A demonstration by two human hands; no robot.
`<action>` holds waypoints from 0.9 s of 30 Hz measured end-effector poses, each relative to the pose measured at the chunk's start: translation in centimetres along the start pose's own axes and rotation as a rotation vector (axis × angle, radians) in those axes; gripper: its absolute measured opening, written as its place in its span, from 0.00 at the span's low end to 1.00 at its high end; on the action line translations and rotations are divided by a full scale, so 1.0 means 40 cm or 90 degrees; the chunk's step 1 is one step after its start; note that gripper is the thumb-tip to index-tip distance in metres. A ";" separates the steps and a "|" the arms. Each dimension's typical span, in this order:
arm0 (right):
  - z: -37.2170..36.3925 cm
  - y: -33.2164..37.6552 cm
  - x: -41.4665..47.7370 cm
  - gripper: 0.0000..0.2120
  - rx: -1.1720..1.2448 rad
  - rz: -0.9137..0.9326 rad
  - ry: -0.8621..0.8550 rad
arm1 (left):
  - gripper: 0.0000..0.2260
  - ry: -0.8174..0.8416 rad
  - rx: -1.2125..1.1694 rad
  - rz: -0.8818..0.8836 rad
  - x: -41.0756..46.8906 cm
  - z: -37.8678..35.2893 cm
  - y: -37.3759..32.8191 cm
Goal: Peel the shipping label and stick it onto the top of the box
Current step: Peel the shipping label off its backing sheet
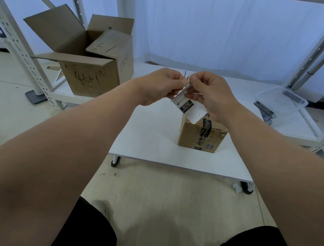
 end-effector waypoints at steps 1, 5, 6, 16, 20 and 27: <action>-0.001 -0.001 0.000 0.04 0.010 -0.005 -0.010 | 0.10 -0.007 0.005 -0.004 0.001 -0.002 0.001; -0.010 -0.005 0.002 0.16 0.085 -0.025 -0.058 | 0.10 -0.044 0.041 -0.031 0.003 0.006 0.006; -0.013 -0.004 0.003 0.14 0.115 -0.031 -0.061 | 0.10 -0.052 0.048 -0.040 0.004 0.009 0.006; -0.031 0.013 -0.011 0.07 0.223 -0.063 -0.007 | 0.08 -0.065 0.085 -0.106 -0.006 0.019 -0.012; -0.030 0.017 -0.018 0.05 0.214 -0.080 -0.025 | 0.08 -0.066 0.129 -0.097 -0.004 0.021 -0.009; -0.024 0.023 -0.023 0.03 0.133 -0.085 -0.035 | 0.07 -0.075 0.188 -0.089 0.000 0.017 -0.004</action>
Point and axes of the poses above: each hand's wrist, its own x-axis towards the middle knuckle, its own z-axis out of the back of the hand, y = z × x, the point moved 2 cm from there along x, towards the middle knuckle, and after that the axes turned 7 degrees about -z, right-handed, at the moved point
